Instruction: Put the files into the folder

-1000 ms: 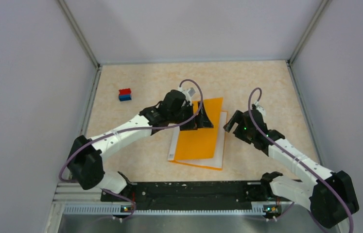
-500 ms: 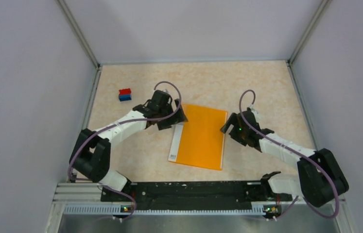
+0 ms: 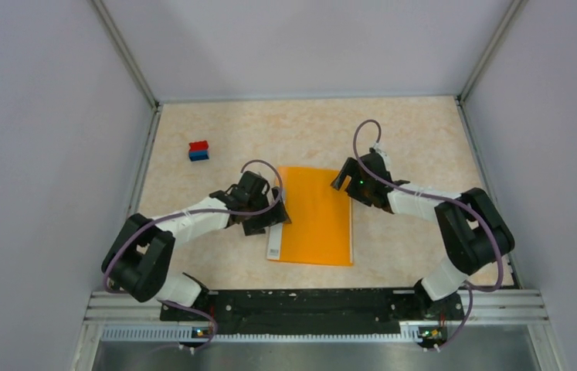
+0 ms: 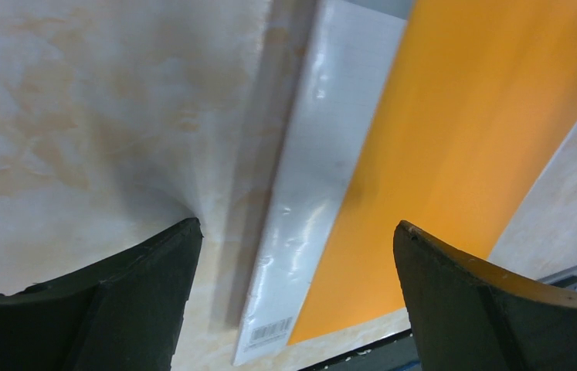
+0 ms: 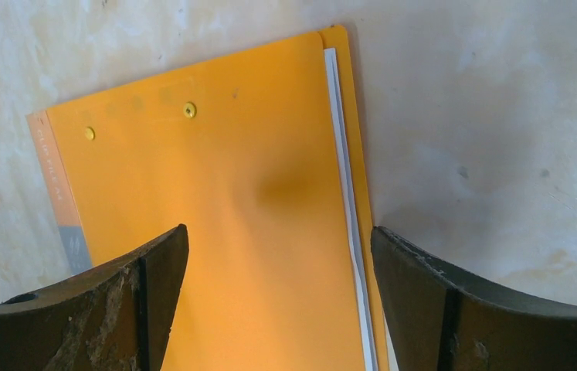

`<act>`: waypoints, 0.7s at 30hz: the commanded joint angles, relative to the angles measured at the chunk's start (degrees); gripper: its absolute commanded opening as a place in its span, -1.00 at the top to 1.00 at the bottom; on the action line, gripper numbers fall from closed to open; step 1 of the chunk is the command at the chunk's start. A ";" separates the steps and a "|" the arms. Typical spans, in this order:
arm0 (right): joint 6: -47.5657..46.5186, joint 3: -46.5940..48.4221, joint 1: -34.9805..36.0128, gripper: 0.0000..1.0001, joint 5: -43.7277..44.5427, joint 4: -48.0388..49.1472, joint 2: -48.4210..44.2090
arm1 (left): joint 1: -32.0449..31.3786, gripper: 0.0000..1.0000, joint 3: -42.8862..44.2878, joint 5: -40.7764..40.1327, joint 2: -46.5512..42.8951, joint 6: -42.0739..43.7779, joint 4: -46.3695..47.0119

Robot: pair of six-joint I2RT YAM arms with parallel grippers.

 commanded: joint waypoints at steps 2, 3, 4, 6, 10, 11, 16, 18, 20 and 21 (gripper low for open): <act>-2.15 2.56 0.98 -0.74 -0.65 -0.65 3.13 | -1.53 -0.97 0.22 0.01 -0.53 -1.80 4.38; -2.46 2.80 0.98 -0.74 -0.53 -0.62 3.10 | -1.48 -0.98 0.47 -0.09 -0.69 -1.62 4.15; -2.71 3.21 0.98 -0.74 -0.47 -0.88 3.21 | -1.49 -0.97 0.76 -0.19 -0.72 -1.53 3.72; -3.63 4.21 0.99 -0.74 -0.54 -1.22 3.58 | -1.48 -0.98 1.39 -0.87 -1.01 -1.16 2.91; -4.90 6.44 1.01 -0.74 -1.78 -1.37 5.25 | -1.47 -0.97 2.55 -0.95 -1.01 -0.70 1.88; -5.00 6.74 0.99 -0.74 -1.88 -1.27 5.46 | -1.46 -0.98 3.00 -1.36 -1.00 -0.37 1.36; -7.79 11.17 0.35 -0.76 0.41 -8.01 4.49 | 0.78 -0.97 5.40 -5.08 -2.94 1.90 -3.99; -10.06 14.70 -0.68 -0.82 -0.51 -13.02 3.69 | 3.13 -0.97 7.24 -5.57 -5.06 4.06 -6.29; -12.26 18.21 -1.35 -0.84 -0.10 -18.60 2.06 | 4.38 -0.98 10.92 -6.73 -7.40 7.36 -9.57; -13.00 18.86 -1.38 -0.89 0.42 -19.76 0.45 | 4.47 -0.97 13.37 -9.11 -8.30 9.18 -11.35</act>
